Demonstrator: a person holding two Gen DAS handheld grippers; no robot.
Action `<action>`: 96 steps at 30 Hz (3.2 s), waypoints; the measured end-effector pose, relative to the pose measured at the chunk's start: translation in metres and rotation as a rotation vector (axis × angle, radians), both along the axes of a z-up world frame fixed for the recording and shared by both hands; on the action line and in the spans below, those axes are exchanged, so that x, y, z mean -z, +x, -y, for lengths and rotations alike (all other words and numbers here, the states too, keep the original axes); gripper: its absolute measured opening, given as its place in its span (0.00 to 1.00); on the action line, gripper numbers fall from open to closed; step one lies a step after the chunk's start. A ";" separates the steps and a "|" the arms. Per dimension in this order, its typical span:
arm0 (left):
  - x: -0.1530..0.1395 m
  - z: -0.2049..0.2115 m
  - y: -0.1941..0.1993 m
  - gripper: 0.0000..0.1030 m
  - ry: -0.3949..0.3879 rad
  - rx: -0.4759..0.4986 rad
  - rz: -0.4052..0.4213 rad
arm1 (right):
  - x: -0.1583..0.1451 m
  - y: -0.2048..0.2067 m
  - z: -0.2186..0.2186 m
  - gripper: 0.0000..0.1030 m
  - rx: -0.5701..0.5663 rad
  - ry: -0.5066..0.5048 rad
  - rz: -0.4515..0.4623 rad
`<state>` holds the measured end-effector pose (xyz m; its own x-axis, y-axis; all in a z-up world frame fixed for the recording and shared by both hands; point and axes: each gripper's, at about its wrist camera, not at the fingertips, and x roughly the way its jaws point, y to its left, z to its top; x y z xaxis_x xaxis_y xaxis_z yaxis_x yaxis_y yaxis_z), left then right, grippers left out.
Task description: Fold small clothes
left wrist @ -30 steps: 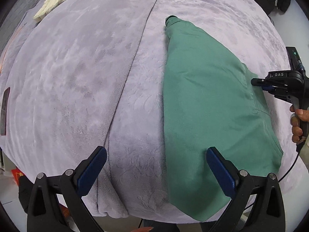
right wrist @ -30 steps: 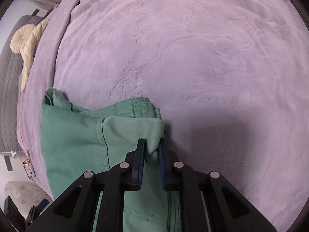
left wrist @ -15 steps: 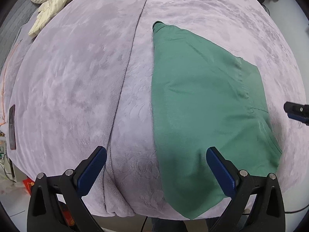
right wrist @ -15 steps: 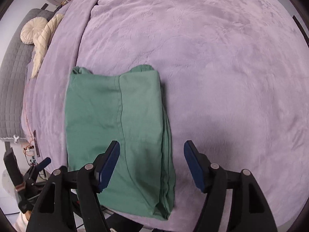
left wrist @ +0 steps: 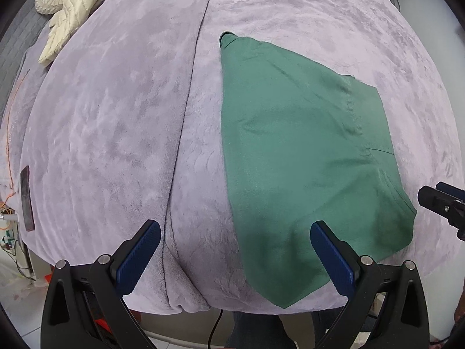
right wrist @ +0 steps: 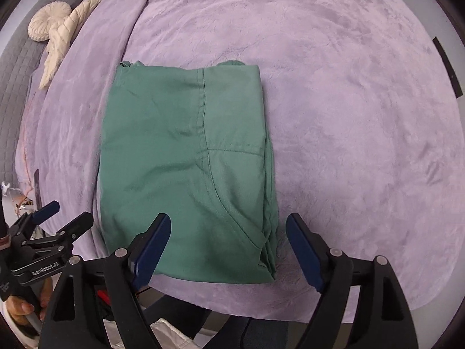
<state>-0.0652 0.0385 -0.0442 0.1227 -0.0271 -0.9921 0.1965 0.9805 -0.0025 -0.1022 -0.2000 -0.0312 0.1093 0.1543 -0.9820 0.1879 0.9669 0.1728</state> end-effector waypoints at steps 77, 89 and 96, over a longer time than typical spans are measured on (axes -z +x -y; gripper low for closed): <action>-0.028 0.013 0.005 1.00 -0.017 -0.050 0.069 | -0.042 0.017 -0.023 1.00 -0.040 -0.132 0.073; -0.028 0.014 0.006 1.00 -0.018 -0.052 0.065 | -0.042 0.018 -0.022 1.00 -0.042 -0.124 0.067; -0.027 0.013 0.007 1.00 -0.015 -0.056 0.061 | -0.041 0.019 -0.023 1.00 -0.046 -0.124 0.065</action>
<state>-0.0586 0.0250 -0.0172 0.1844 -0.0338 -0.9823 0.1421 0.9898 -0.0074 -0.0835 -0.1773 0.0098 0.1692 0.0382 -0.9848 0.1352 0.9889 0.0615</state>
